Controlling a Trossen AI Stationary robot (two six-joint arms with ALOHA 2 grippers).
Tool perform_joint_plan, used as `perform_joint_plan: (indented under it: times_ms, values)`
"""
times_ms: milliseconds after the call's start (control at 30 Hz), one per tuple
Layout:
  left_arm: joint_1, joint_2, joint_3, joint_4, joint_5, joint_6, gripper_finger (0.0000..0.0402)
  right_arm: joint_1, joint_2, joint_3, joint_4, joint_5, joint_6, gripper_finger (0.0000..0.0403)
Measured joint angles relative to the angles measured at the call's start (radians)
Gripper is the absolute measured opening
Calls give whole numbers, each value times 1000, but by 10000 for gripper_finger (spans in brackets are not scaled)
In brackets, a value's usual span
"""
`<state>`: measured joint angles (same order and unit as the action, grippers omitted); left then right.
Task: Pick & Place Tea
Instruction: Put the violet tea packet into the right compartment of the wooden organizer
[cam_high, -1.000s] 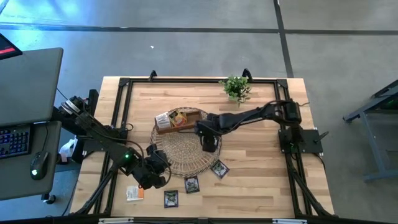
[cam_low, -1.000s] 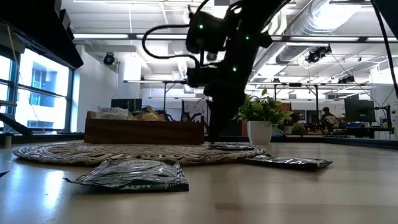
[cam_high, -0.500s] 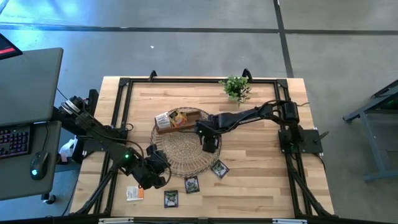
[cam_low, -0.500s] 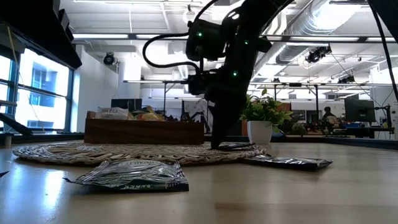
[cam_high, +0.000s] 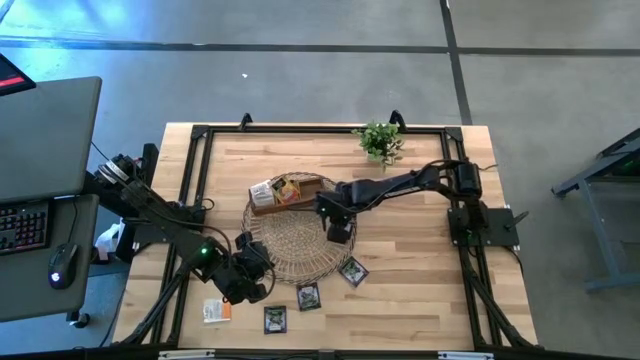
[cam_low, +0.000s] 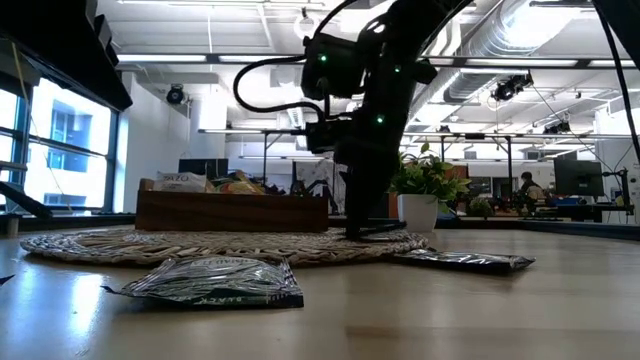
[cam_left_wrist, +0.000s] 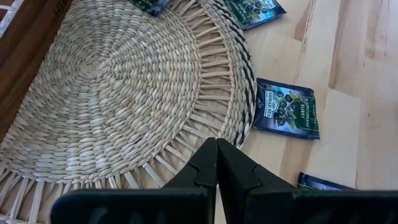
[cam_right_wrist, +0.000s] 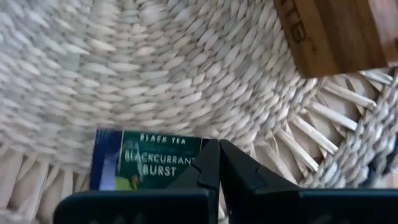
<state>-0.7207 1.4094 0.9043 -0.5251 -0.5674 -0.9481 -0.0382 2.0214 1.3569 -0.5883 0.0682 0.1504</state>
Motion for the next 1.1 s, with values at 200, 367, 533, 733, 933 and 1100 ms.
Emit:
perform_joint_plan:
  times_ms: [200,367,533,733,933,1100]
  values:
    - [0,0,0,1,0,0,3,18,-61,0,-6,-17,-79,35]
    - [0,0,0,0,0,0,3,32,-75,1,-57,-23,-96,87]
    - [0,0,0,2,0,0,3,32,-69,1,-145,26,-130,152]
    - [0,0,0,1,1,0,3,31,-46,2,-19,-7,-133,206]
    - [0,0,0,0,3,0,3,18,14,5,-20,-23,-131,215]
    - [0,0,0,1,3,0,3,4,28,7,-27,-31,-130,210]
